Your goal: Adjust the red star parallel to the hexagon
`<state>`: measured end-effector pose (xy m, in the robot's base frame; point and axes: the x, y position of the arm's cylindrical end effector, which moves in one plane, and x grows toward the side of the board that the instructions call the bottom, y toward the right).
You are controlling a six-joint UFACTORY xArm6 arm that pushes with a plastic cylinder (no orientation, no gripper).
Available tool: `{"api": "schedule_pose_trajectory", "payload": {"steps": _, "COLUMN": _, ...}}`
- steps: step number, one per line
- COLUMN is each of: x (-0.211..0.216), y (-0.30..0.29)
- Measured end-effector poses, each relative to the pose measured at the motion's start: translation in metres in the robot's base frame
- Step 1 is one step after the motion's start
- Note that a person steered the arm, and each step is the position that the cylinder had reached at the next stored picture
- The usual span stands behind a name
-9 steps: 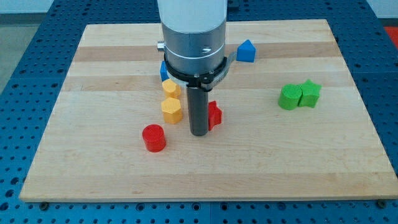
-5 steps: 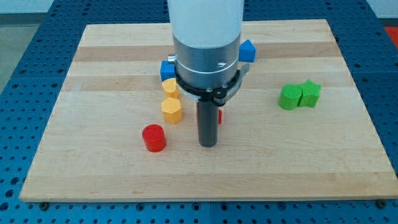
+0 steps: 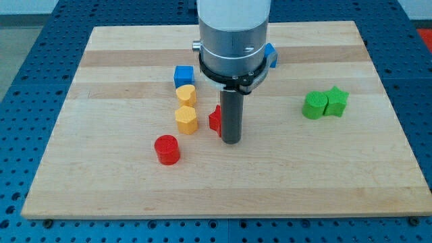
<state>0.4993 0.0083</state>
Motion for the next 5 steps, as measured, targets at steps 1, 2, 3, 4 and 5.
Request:
{"api": "schedule_pose_trajectory", "payload": {"steps": 1, "x": 0.0000, "y": 0.0000}}
{"api": "schedule_pose_trajectory", "payload": {"steps": 2, "x": -0.0001, "y": 0.0000}}
{"api": "schedule_pose_trajectory", "payload": {"steps": 3, "x": -0.0014, "y": -0.0006}}
{"api": "schedule_pose_trajectory", "payload": {"steps": 4, "x": -0.0033, "y": -0.0015}}
{"api": "schedule_pose_trajectory", "payload": {"steps": 5, "x": -0.0033, "y": -0.0039}}
